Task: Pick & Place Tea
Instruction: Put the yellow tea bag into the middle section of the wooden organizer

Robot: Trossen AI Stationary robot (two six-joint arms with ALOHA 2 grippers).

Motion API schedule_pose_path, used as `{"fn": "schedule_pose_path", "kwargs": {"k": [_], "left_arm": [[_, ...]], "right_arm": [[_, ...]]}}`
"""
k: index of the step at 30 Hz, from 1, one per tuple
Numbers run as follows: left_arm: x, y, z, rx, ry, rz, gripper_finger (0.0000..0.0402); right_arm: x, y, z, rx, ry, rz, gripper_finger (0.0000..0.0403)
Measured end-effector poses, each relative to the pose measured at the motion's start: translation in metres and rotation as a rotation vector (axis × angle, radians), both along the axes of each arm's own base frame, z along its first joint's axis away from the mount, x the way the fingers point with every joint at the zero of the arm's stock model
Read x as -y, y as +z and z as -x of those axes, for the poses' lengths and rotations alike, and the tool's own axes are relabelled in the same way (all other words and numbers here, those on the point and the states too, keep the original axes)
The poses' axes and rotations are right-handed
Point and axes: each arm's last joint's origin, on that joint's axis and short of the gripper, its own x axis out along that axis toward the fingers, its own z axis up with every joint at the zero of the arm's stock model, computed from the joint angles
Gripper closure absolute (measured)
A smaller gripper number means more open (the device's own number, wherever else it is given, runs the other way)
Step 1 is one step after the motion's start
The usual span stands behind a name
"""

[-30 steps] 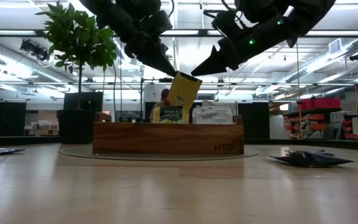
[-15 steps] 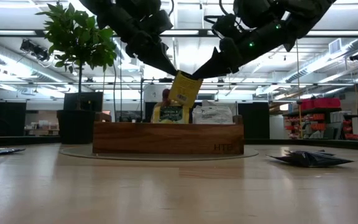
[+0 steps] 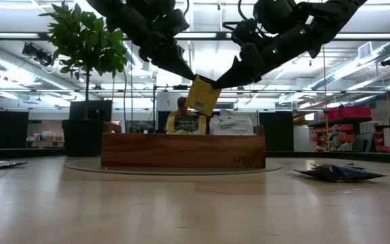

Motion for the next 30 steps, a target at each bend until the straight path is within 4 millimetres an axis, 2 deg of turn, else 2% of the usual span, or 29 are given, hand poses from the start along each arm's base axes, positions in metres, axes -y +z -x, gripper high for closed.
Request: {"fn": "schedule_pose_path", "kwargs": {"k": [2,5,9,13,20,23,30], "left_arm": [[0.000,0.001,0.000,0.008,0.003,0.002,0.0401],[-0.001,0.001,0.000,0.019,-0.001,0.044,0.0393],[-0.008,0.002,0.002,0.060,-0.052,0.237,0.0388],[-0.010,0.005,0.006,0.064,-0.043,0.249,0.0397],[0.002,0.011,0.008,0.081,-0.074,0.251,0.0385],[0.009,0.011,0.012,0.166,-0.090,0.238,0.0384],[0.033,0.016,0.043,0.373,-0.093,0.240,0.0396]], "right_arm": [[0.000,-0.001,0.000,-0.008,0.005,0.008,0.0392],[-0.001,0.000,0.000,-0.008,0.007,0.009,0.0396],[-0.008,0.005,0.001,0.006,0.022,0.039,0.0399],[-0.014,0.013,0.005,0.015,0.016,0.057,0.0401],[-0.027,0.027,0.017,0.004,-0.001,0.083,0.0402],[-0.035,0.034,0.021,0.024,0.018,0.086,0.0402],[-0.057,0.040,0.027,0.028,0.064,0.073,0.0402]]}}
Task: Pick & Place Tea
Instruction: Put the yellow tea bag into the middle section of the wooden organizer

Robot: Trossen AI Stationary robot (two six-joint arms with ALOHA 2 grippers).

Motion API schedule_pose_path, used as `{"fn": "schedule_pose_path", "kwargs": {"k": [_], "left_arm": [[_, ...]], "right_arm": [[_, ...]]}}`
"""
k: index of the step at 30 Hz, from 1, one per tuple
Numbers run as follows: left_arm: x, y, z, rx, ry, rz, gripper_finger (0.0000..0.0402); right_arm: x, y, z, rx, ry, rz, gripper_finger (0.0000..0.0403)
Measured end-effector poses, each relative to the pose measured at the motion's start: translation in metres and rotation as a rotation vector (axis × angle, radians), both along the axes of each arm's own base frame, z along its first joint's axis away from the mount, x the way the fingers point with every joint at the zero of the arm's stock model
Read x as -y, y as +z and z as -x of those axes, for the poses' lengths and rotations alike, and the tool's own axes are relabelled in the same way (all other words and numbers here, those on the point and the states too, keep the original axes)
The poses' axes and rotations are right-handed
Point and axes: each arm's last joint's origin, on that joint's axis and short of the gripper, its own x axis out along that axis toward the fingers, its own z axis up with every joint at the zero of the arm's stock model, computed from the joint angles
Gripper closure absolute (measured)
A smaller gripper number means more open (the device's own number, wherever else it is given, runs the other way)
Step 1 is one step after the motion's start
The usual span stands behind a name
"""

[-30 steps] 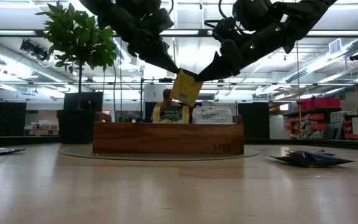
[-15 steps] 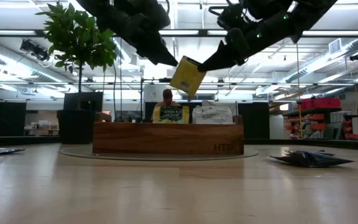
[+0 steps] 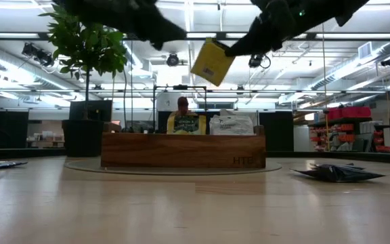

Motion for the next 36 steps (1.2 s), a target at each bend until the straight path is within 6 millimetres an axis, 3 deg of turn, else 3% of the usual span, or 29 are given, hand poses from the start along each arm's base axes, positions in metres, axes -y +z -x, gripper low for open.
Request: {"fn": "schedule_pose_path", "kwargs": {"k": [7,13,25,36], "left_arm": [[0.028,-0.003,0.033,0.086,0.012,0.015,0.0389],[0.046,-0.020,0.060,0.155,-0.038,0.053,0.0391],[0.054,-0.045,0.102,0.197,-0.050,0.108,0.0388],[0.054,-0.047,0.125,0.236,-0.033,0.117,0.0388]], "right_arm": [[-0.018,0.002,0.000,0.029,0.087,-0.045,0.0403],[-0.029,0.003,-0.004,0.070,0.151,-0.128,0.0403],[-0.037,-0.013,-0.007,-0.017,0.125,-0.210,0.0403],[-0.027,-0.019,-0.051,-0.180,0.129,-0.221,0.0403]]}}
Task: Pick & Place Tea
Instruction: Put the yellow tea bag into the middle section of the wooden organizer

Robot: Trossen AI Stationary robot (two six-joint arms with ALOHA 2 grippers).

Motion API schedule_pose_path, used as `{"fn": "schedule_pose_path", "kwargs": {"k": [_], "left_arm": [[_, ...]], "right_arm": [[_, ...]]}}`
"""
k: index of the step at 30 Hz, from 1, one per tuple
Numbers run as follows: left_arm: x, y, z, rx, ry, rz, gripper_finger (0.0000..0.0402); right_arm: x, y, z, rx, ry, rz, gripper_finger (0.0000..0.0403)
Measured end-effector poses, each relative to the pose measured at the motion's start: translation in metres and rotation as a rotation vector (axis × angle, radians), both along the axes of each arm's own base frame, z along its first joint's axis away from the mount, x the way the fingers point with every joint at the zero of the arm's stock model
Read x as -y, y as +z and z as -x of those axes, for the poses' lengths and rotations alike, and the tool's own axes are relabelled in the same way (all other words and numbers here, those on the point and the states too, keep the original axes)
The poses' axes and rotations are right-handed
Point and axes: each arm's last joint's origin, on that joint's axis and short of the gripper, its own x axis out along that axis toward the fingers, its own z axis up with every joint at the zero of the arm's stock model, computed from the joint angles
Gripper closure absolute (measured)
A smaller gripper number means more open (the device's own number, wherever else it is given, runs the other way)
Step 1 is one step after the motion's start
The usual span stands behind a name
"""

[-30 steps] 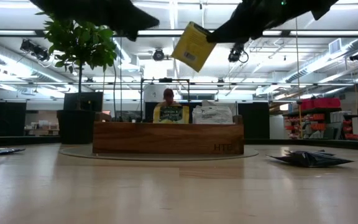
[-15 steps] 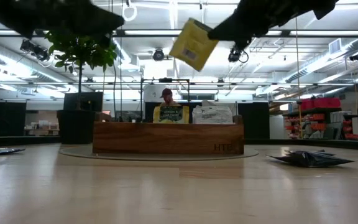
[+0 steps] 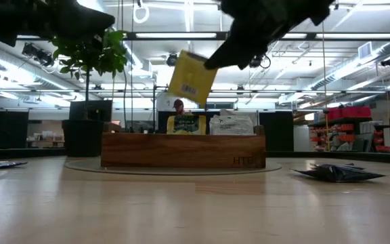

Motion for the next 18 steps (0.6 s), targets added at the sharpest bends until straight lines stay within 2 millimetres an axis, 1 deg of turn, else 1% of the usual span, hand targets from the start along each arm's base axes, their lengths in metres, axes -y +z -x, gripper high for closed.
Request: {"fn": "schedule_pose_path", "kwargs": {"k": [4,7,9,12,18], "left_arm": [[0.000,0.001,0.002,-0.005,0.000,-0.001,0.0387],[0.000,-0.001,0.003,-0.018,0.000,-0.002,0.0387],[0.000,-0.001,0.003,-0.019,0.000,-0.002,0.0387],[0.000,-0.001,0.003,-0.023,-0.001,-0.002,0.0387],[0.000,-0.001,0.003,-0.026,-0.001,-0.002,0.0387]], "right_arm": [[-0.001,-0.007,-0.018,-0.067,0.025,0.015,0.0403],[0.000,-0.010,-0.028,-0.120,0.030,0.013,0.0403],[0.002,-0.011,-0.031,-0.157,0.028,0.017,0.0403],[0.006,-0.011,-0.035,-0.169,0.012,0.024,0.0403],[0.017,-0.013,-0.034,-0.206,-0.023,0.006,0.0403]]}}
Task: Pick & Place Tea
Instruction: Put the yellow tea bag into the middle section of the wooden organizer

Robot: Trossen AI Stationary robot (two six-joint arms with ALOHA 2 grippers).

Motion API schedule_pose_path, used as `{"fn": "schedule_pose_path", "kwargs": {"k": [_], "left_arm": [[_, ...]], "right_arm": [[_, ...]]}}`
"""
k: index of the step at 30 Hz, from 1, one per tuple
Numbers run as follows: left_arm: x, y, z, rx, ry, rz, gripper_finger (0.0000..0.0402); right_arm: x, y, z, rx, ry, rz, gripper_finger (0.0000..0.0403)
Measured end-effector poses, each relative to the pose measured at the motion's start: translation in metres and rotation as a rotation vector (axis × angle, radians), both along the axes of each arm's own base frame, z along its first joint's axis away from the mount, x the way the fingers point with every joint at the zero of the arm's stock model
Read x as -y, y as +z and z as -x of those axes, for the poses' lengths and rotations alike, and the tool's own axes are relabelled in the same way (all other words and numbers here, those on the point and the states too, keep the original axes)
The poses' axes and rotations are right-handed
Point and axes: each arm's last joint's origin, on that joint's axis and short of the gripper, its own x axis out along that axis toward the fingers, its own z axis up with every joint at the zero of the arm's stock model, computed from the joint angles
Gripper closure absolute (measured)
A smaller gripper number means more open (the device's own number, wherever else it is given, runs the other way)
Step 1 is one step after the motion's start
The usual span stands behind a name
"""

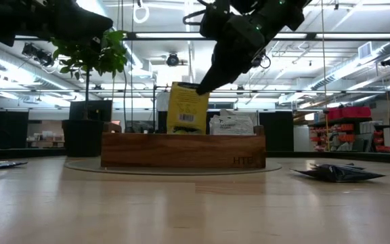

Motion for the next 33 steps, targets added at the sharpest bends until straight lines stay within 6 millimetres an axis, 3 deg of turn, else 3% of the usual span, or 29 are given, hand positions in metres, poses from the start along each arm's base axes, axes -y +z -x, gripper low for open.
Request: {"fn": "schedule_pose_path", "kwargs": {"k": [15,25,33], "left_arm": [[0.000,-0.001,0.000,-0.011,-0.001,-0.002,0.0387],[0.000,-0.002,0.000,-0.019,0.000,0.001,0.0387],[0.000,-0.002,0.000,-0.021,0.000,0.001,0.0387]], "right_arm": [[0.000,-0.021,-0.010,-0.030,0.025,0.002,0.0403],[0.008,-0.022,-0.011,-0.030,-0.001,0.001,0.0402],[0.008,-0.021,-0.011,-0.022,-0.012,0.019,0.0352]]}}
